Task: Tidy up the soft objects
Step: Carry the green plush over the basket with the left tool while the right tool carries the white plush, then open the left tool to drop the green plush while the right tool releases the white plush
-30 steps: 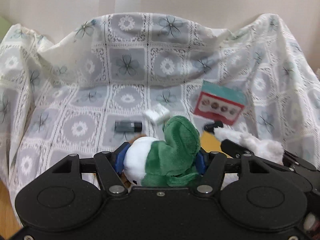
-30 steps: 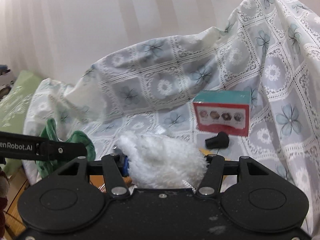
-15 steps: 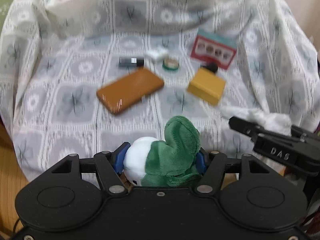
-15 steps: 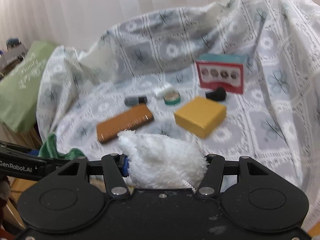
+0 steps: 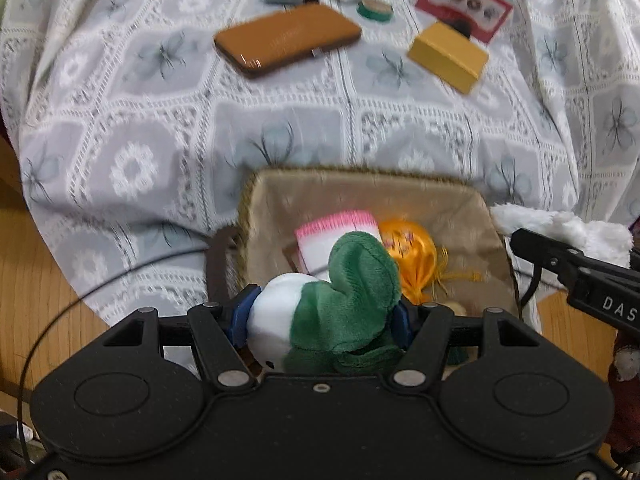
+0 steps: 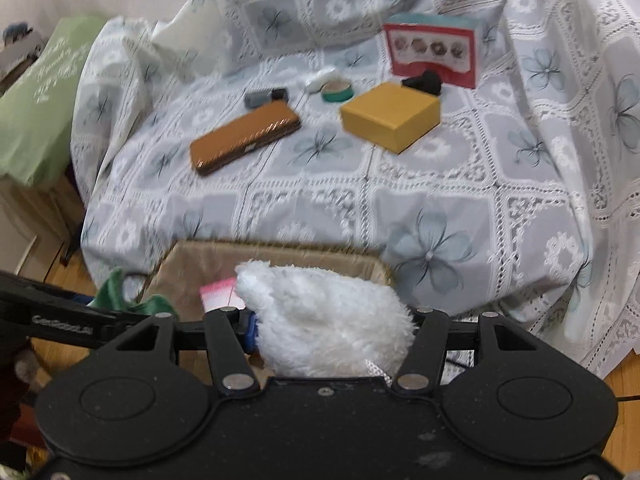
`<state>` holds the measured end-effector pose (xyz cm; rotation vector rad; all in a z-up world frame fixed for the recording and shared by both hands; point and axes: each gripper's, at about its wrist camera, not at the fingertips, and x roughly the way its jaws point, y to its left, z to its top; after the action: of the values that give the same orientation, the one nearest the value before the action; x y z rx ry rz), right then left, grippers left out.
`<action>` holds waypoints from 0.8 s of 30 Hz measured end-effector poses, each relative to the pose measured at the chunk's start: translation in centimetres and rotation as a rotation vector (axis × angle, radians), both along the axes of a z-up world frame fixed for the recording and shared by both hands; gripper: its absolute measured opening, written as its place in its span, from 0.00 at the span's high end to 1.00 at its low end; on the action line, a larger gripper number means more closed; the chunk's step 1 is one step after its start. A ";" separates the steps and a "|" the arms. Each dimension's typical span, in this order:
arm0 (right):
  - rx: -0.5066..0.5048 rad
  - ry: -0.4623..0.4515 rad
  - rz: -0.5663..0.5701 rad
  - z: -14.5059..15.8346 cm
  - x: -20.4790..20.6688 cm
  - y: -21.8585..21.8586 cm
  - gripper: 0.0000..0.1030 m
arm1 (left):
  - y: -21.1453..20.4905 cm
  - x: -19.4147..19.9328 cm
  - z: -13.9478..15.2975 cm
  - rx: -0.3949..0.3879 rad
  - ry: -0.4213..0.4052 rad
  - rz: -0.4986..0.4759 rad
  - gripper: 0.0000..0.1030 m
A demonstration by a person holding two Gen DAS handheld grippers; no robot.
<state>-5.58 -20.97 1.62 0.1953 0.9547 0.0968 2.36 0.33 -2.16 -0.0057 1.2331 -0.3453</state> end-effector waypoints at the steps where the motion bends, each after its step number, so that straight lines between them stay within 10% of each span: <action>1: -0.004 0.004 0.011 0.0 -0.2 0.3 0.45 | -0.2 -0.1 -0.2 0.000 0.008 -0.006 0.41; 24: 0.046 -0.010 0.058 0.6 -0.4 1.8 0.45 | -1.5 -0.9 -0.7 0.048 0.013 -0.011 0.34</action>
<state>-6.01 -19.18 2.25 0.2092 0.9486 0.1733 1.46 -1.16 -2.84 0.0399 1.2543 -0.3253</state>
